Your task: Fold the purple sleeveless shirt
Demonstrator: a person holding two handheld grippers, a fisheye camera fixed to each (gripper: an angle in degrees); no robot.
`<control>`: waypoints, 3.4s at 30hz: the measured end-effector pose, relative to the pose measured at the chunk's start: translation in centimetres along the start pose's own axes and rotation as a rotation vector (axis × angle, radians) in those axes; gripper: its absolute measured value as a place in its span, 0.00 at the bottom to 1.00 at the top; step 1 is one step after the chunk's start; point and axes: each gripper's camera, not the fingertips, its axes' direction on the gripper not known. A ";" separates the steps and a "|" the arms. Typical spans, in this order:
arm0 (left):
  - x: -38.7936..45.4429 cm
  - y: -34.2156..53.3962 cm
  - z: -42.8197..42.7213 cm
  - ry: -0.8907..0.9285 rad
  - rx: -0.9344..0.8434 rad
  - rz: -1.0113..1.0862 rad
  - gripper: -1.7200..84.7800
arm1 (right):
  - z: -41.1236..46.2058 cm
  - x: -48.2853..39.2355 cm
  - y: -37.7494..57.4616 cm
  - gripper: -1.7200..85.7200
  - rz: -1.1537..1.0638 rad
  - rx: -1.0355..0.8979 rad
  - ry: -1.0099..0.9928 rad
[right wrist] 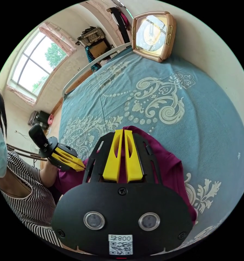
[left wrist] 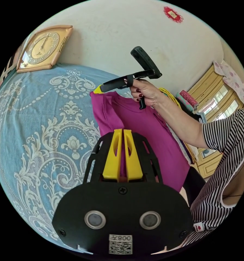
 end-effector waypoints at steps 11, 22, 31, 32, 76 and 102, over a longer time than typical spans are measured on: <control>0.1 -0.1 2.2 -0.032 -0.142 -0.022 0.04 | -0.9 0.6 2.2 0.02 0.052 0.021 -0.091; 0.3 0.3 1.4 0.006 -0.050 -0.020 0.05 | -7.7 -3.5 8.3 0.02 -0.003 0.107 -0.040; 0.3 0.4 3.0 -0.007 -0.122 -0.058 0.04 | -5.8 -7.8 11.6 0.02 -0.098 -0.024 0.143; 0.6 0.4 2.8 -0.004 -0.097 -0.040 0.04 | -6.3 -7.7 12.0 0.02 -0.092 -0.030 0.129; 5.1 0.0 8.8 -0.130 -0.018 -0.216 0.02 | -45.7 -4.6 66.5 0.02 0.777 0.161 0.348; 21.5 -15.9 43.6 0.433 -0.326 -0.012 0.09 | -52.4 -11.4 80.0 0.02 0.694 0.203 0.345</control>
